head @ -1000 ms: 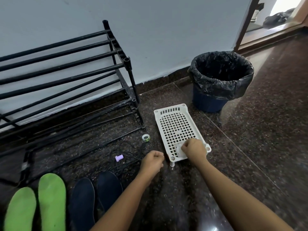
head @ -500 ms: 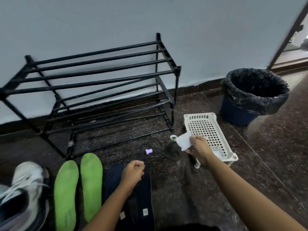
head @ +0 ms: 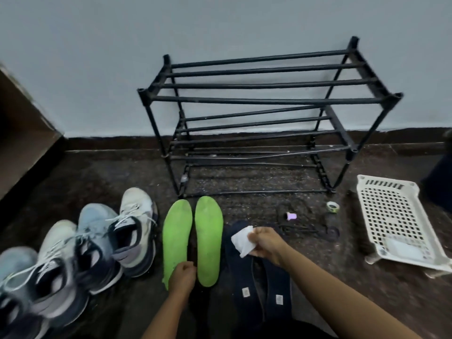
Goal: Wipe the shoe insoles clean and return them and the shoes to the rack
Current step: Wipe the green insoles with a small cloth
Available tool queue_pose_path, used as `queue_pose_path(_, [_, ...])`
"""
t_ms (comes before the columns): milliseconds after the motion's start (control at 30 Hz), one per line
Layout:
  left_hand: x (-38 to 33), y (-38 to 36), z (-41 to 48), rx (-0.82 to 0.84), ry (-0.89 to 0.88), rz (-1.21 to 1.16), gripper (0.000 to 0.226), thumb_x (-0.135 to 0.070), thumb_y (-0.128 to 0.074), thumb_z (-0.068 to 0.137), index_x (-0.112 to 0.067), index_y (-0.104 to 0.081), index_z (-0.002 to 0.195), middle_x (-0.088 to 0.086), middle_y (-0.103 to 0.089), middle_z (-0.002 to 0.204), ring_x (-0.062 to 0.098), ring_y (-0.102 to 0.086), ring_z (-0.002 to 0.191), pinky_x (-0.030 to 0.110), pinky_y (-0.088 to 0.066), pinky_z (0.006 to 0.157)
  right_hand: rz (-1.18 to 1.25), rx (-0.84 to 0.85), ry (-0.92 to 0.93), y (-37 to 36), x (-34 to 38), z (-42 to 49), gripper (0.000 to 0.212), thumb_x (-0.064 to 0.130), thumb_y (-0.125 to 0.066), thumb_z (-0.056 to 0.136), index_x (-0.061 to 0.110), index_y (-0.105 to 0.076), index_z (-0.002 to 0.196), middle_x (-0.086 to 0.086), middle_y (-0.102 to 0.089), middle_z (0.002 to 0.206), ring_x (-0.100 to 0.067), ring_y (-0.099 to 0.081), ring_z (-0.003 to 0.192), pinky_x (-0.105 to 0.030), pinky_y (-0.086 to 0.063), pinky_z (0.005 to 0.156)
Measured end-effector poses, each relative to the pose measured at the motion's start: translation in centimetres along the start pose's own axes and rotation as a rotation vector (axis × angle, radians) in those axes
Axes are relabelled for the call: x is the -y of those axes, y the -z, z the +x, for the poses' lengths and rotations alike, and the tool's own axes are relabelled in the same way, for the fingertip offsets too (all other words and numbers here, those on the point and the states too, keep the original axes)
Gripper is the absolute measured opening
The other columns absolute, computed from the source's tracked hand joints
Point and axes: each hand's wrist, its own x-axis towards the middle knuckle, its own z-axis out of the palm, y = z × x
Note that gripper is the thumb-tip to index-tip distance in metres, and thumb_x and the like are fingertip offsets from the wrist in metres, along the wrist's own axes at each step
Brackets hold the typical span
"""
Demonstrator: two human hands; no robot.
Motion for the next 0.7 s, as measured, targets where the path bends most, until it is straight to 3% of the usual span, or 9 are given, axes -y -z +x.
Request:
queue_pose_path(67, [0.8, 0.2, 1.2, 0.034, -0.015, 0.001, 0.049, -0.028, -0.054, 0.066, -0.015, -0.064, 0.112, 0.023, -0.063, 0.12, 0.039, -0.059, 0.111, 0.048, -0.05, 0.096, -0.009, 0.003, -0.044, -2.0, -1.3, 1.2, 0.019, -0.003, -0.042, 0.093, 0.001, -0.061, 0.093, -0.013, -0.066, 0.088, -0.022, -0.064, 0.082, -0.033, -0.056, 0.068])
queue_pose_path(167, [-0.2, 0.5, 0.4, 0.105, -0.031, 0.0, 0.072, -0.036, -0.053, 0.064, -0.013, -0.056, 0.132, 0.011, -0.059, 0.13, 0.029, -0.055, 0.119, 0.042, -0.046, 0.102, -0.099, -0.004, -0.08, -4.4, -3.0, 2.7, 0.016, -0.002, -0.046, 0.091, 0.0, -0.061, 0.094, -0.017, -0.064, 0.094, -0.026, -0.063, 0.087, -0.039, -0.054, 0.077])
queue_pose_path(267, [-0.8, 0.3, 0.8, 0.169, -0.024, 0.011, 0.053, -0.029, -0.056, 0.089, -0.013, -0.049, 0.139, 0.007, -0.053, 0.139, 0.027, -0.05, 0.125, 0.045, -0.042, 0.106, -0.285, -0.017, -0.075, -5.8, -4.1, 4.2, 0.012, 0.004, -0.055, 0.083, -0.001, -0.064, 0.089, -0.021, -0.066, 0.098, -0.032, -0.064, 0.091, -0.046, -0.052, 0.085])
queue_pose_path(367, [0.4, -0.5, 3.7, 0.205, -0.009, -0.038, 0.069, -0.041, -0.054, 0.078, -0.018, -0.045, 0.142, 0.001, -0.053, 0.138, 0.024, -0.051, 0.125, 0.046, -0.039, 0.108, -0.413, -0.016, -0.042, -7.0, -4.2, 4.8, 0.009, 0.006, -0.056, 0.081, 0.003, -0.064, 0.077, -0.013, -0.062, 0.08, -0.023, -0.058, 0.074, -0.034, -0.049, 0.067])
queue_pose_path(433, [2.0, -1.4, 6.6, 0.222, -0.007, -0.067, 0.08, -0.048, -0.049, 0.067, -0.021, -0.043, 0.143, 0.001, -0.054, 0.137, 0.024, -0.052, 0.124, 0.047, -0.039, 0.109, -0.498, -0.009, -0.015, -7.6, -4.0, 5.0, 0.01, 0.007, -0.056, 0.081, 0.004, -0.063, 0.075, -0.011, -0.059, 0.076, -0.02, -0.054, 0.072, -0.026, -0.041, 0.063])
queue_pose_path(533, [2.0, -1.5, 7.3, 0.243, -0.027, -0.055, 0.066, -0.052, -0.049, 0.074, -0.022, -0.051, 0.133, 0.002, -0.056, 0.136, 0.026, -0.054, 0.122, 0.05, -0.042, 0.106, -0.586, 0.002, 0.015, -8.3, -4.2, 5.3, 0.009, 0.007, -0.055, 0.081, 0.005, -0.061, 0.075, -0.013, -0.055, 0.077, -0.02, -0.051, 0.073, -0.026, -0.037, 0.062])
queue_pose_path(700, [-2.9, -0.1, 1.1, 0.272, -0.121, -0.13, 0.028, -0.024, -0.039, 0.1, -0.016, -0.054, 0.122, 0.01, -0.065, 0.109, 0.028, -0.063, 0.098, 0.045, -0.053, 0.09, -0.685, -0.134, 0.127, -8.8, -4.4, 4.4, 0.021, 0.012, -0.056, 0.082, -0.004, -0.067, 0.075, -0.011, -0.057, 0.069, -0.018, -0.051, 0.067, -0.025, -0.036, 0.057])
